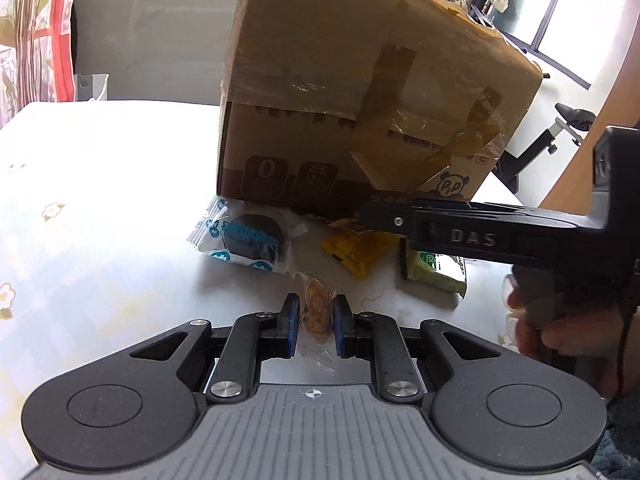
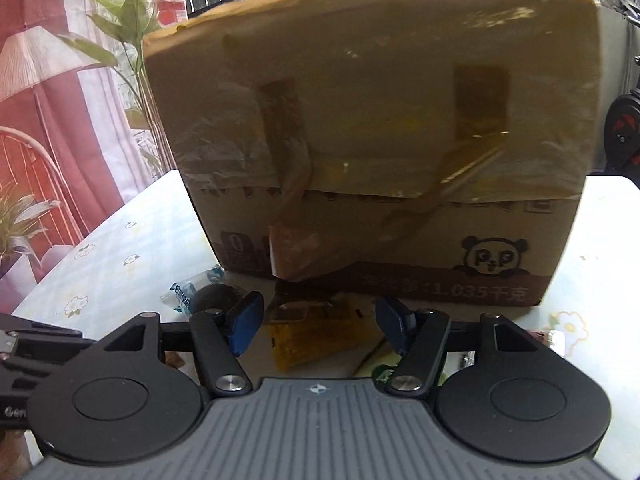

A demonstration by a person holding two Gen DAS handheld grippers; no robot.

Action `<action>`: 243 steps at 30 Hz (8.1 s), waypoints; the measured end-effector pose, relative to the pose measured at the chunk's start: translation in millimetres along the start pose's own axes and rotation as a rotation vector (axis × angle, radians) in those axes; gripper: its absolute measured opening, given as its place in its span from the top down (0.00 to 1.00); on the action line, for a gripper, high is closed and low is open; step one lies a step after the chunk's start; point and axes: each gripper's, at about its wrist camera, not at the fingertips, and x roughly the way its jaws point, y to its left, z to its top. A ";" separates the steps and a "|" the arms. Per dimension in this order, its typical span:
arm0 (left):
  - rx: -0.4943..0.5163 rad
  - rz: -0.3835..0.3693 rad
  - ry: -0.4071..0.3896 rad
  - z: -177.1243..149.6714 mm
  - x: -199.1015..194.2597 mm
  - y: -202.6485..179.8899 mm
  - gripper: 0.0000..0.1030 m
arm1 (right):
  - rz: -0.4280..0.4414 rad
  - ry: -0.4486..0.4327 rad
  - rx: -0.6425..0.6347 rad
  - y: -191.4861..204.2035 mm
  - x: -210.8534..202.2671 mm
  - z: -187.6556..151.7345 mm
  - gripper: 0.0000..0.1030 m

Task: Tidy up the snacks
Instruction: 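Grasp the small clear candy with the left tool while the right tool grasps the gold packet, then carry both packets over the lined box and release them inside, then grasp the dark round cake with the left tool while the right tool grasps the yellow packet, then carry both packets over the lined box and release them inside, then grasp the green pastry packet with the left tool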

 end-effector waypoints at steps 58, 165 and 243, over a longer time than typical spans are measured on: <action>0.119 0.014 -0.371 125.4 -74.0 -45.0 0.81 | -0.056 -0.476 -0.019 -45.8 -140.3 66.1 0.46; 0.005 0.165 0.030 16.7 21.9 14.7 0.40 | -0.003 0.017 -0.020 -2.0 -23.9 -60.8 0.65; -0.006 0.030 0.057 64.4 94.0 -108.8 0.32 | -0.168 -0.076 -0.165 -108.1 -49.4 -33.3 0.50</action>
